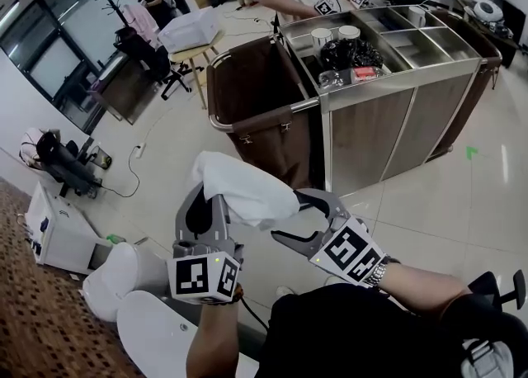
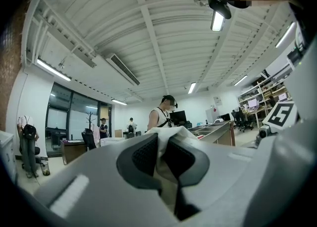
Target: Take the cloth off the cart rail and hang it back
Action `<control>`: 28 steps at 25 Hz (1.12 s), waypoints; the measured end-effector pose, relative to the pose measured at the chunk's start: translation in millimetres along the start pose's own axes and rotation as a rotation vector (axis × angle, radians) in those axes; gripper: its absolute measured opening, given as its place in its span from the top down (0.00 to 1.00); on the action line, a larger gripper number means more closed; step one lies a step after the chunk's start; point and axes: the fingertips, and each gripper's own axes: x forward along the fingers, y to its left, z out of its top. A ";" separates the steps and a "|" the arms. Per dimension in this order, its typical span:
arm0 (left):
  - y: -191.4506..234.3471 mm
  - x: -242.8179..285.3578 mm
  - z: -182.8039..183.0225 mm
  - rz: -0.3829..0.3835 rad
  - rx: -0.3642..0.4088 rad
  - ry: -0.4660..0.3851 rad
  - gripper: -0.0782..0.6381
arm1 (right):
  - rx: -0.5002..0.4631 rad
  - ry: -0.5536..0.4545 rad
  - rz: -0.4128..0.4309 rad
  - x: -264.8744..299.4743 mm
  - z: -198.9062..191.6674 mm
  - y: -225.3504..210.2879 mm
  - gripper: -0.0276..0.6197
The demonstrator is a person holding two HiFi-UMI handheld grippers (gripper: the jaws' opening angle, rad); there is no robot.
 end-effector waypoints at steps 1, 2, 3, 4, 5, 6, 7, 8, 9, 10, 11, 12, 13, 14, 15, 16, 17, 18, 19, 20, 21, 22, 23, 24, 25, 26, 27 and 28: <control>1.6 0.0 3.3 0.001 0.003 -0.001 0.87 | 0.002 -0.004 0.000 -1.1 2.1 0.6 0.41; 3.6 0.0 7.5 0.002 0.007 -0.005 0.87 | 0.002 -0.007 0.001 -2.2 4.2 1.6 0.41; 5.9 0.0 12.5 0.003 0.012 -0.010 0.87 | 0.002 -0.011 0.001 -3.2 6.4 3.0 0.41; 8.4 0.0 18.3 0.005 0.016 -0.016 0.87 | 0.002 -0.016 0.002 -4.5 9.0 4.6 0.41; 11.4 -0.1 25.1 0.006 0.020 -0.021 0.87 | 0.002 -0.020 0.003 -6.0 12.3 6.7 0.41; 14.8 -0.1 32.8 0.008 0.022 -0.027 0.87 | 0.002 -0.025 0.004 -7.5 16.3 9.0 0.41; 18.7 0.3 41.0 0.009 0.024 -0.032 0.87 | 0.003 -0.030 0.004 -8.8 20.3 11.1 0.41; 22.9 1.4 49.0 0.009 0.025 -0.037 0.87 | 0.003 -0.035 0.003 -9.6 23.9 12.5 0.41; 27.4 3.3 56.2 0.008 0.027 -0.043 0.87 | 0.003 -0.041 0.000 -9.8 26.5 13.1 0.41; 31.8 6.3 62.8 0.007 0.028 -0.049 0.87 | 0.003 -0.048 -0.003 -9.4 28.3 12.7 0.41; 36.0 10.2 69.2 0.005 0.030 -0.055 0.87 | 0.003 -0.055 -0.006 -8.5 29.5 11.7 0.41; 39.7 14.9 75.7 0.002 0.032 -0.062 0.87 | 0.004 -0.060 -0.009 -7.6 30.4 10.3 0.41; 42.7 20.1 82.4 -0.001 0.035 -0.067 0.87 | 0.005 -0.064 -0.010 -7.1 31.2 9.0 0.41; 44.7 25.4 89.3 -0.004 0.037 -0.072 0.87 | 0.006 -0.068 -0.008 -7.3 32.2 7.9 0.41; 46.0 30.8 96.7 -0.007 0.039 -0.075 0.87 | 0.006 -0.071 -0.004 -8.2 34.2 7.3 0.41; 47.6 36.2 104.3 -0.011 0.040 -0.078 0.87 | 0.006 -0.076 0.000 -9.4 37.4 7.3 0.41; 50.2 41.7 111.7 -0.015 0.040 -0.082 0.87 | 0.010 -0.085 0.003 -10.2 42.2 7.6 0.42; 54.6 47.3 118.7 -0.020 0.037 -0.086 0.87 | 0.027 -0.098 0.001 -10.1 48.8 8.2 0.42; 60.6 53.2 124.9 -0.025 0.032 -0.090 0.87 | 0.065 -0.114 -0.005 -8.9 57.0 8.8 0.43; 67.4 59.3 130.3 -0.031 0.026 -0.093 0.87 | 0.108 -0.132 -0.013 -6.9 65.6 9.1 0.44; 74.5 65.5 134.9 -0.036 0.022 -0.094 0.87 | 0.124 -0.146 -0.019 -4.1 72.8 8.1 0.46; 81.5 72.2 138.6 -0.041 0.018 -0.093 0.87 | 0.119 -0.157 -0.025 -0.9 78.6 6.0 0.48; 88.2 79.3 141.2 -0.047 0.016 -0.092 0.87 | 0.119 -0.166 -0.030 2.5 83.9 3.9 0.50; 94.9 86.9 143.0 -0.055 0.014 -0.092 0.87 | 0.138 -0.174 -0.037 5.9 89.3 2.1 0.53; 101.7 94.9 144.6 -0.067 0.013 -0.096 0.87 | 0.176 -0.182 -0.046 9.6 95.0 1.2 0.58; 108.9 103.0 146.2 -0.081 0.011 -0.104 0.87 | 0.215 -0.189 -0.056 13.6 100.7 0.5 0.66; 116.6 111.1 147.2 -0.094 0.007 -0.110 0.87 | 0.237 -0.197 -0.066 18.4 105.9 -0.6 0.75; 125.0 118.9 147.4 -0.105 -0.001 -0.111 0.87 | 0.243 -0.203 -0.077 23.9 110.2 -2.0 0.82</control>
